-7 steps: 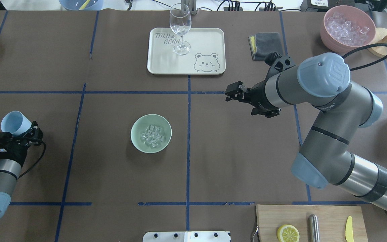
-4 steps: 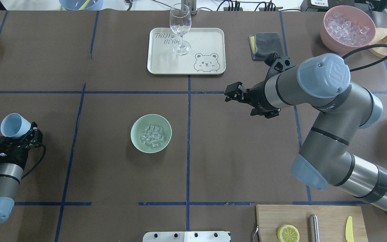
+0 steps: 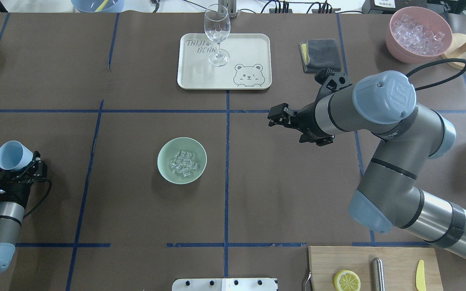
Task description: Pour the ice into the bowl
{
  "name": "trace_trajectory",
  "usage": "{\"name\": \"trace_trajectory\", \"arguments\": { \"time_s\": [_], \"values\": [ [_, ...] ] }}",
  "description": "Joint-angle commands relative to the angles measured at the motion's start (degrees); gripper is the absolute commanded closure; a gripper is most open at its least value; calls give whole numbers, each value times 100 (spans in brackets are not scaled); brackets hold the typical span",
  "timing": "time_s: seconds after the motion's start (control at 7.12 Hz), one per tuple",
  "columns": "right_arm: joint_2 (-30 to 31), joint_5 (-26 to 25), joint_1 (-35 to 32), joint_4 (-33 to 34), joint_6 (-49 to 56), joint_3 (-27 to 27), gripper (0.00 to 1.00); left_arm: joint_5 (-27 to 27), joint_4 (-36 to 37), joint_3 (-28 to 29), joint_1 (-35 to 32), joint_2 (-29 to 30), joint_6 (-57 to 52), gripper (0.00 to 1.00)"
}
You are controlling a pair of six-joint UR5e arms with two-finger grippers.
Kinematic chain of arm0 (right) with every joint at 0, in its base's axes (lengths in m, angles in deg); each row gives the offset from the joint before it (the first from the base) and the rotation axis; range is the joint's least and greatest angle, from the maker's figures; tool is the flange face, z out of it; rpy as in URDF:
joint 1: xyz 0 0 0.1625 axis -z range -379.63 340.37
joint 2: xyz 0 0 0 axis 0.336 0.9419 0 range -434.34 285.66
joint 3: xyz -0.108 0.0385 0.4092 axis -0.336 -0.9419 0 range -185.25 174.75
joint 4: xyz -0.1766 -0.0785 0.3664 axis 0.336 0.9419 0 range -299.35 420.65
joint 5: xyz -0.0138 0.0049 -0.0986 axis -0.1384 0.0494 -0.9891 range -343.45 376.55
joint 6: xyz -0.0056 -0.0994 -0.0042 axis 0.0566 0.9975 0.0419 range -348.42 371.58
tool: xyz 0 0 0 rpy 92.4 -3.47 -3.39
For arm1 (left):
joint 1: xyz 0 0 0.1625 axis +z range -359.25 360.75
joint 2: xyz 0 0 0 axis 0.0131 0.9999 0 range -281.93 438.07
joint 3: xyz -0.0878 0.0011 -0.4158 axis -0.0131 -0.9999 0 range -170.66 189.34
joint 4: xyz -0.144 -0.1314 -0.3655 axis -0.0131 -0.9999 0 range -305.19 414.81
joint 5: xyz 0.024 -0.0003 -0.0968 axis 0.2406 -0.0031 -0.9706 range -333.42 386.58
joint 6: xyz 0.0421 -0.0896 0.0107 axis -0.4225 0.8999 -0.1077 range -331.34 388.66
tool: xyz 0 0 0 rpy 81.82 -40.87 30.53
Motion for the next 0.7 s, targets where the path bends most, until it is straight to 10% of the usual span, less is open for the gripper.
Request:
{"name": "trace_trajectory", "arguments": {
  "time_s": [0.0,0.14,0.56],
  "values": [
    [-9,-10,30,-3,0,6,0,-9,-4,20,20,-25,0,72],
    [-9,-10,39,-3,-9,6,0,0,-4,29,20,-25,0,1],
    [-9,-18,39,-3,0,-20,0,-603,-370,-233,160,-461,-183,0]
  ]
}}
